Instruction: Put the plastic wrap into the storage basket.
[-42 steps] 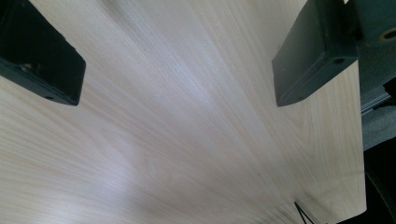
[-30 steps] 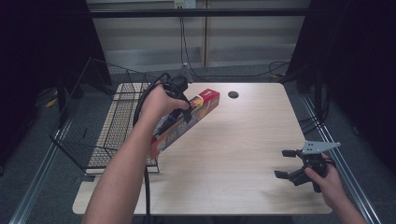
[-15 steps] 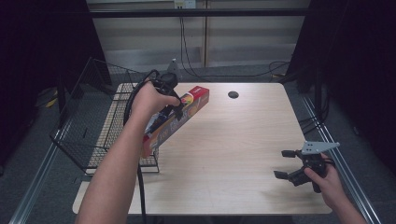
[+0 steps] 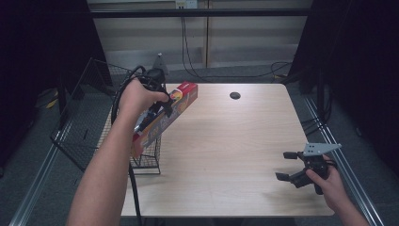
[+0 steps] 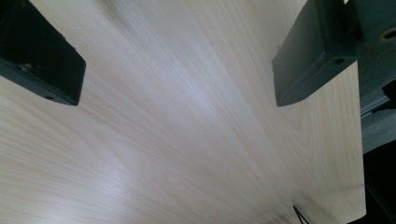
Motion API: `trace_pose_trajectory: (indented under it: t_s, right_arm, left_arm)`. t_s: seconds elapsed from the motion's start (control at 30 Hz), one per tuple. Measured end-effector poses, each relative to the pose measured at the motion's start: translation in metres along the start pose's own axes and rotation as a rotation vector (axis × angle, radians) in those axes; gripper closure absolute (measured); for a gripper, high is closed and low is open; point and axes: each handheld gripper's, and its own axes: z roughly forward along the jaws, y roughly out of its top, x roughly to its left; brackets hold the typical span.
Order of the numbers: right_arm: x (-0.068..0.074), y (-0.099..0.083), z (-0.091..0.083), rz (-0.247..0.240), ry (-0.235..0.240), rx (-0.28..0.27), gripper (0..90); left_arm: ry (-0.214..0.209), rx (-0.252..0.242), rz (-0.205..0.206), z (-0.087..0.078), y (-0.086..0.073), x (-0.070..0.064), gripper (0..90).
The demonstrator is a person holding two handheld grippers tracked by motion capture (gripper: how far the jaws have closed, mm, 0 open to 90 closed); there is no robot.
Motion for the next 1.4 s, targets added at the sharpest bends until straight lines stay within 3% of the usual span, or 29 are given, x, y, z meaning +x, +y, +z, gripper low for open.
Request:
trace_pose_trajectory:
  t_s: [0.17,0.23,0.67,1.4]
  right_arm:
    - [0.0,0.0,0.0,0.001,0.0,-0.004,2.4]
    - [0.0,0.0,0.0,0.002,-0.001,-0.004,2.4]
    - [0.001,0.0,-0.001,0.002,0.003,-0.001,2.4]
    - [0.001,0.001,-0.001,-0.002,-0.005,0.001,2.4]
  left_arm:
    - [0.01,-0.009,-0.016,-0.004,-0.002,0.005,45.2]
    - [0.006,-0.016,-0.042,-0.006,-0.003,0.008,45.3]
    - [0.028,-0.014,-0.064,-0.015,-0.011,0.024,45.2]
    - [0.061,-0.045,-0.138,-0.03,-0.027,0.049,45.1]
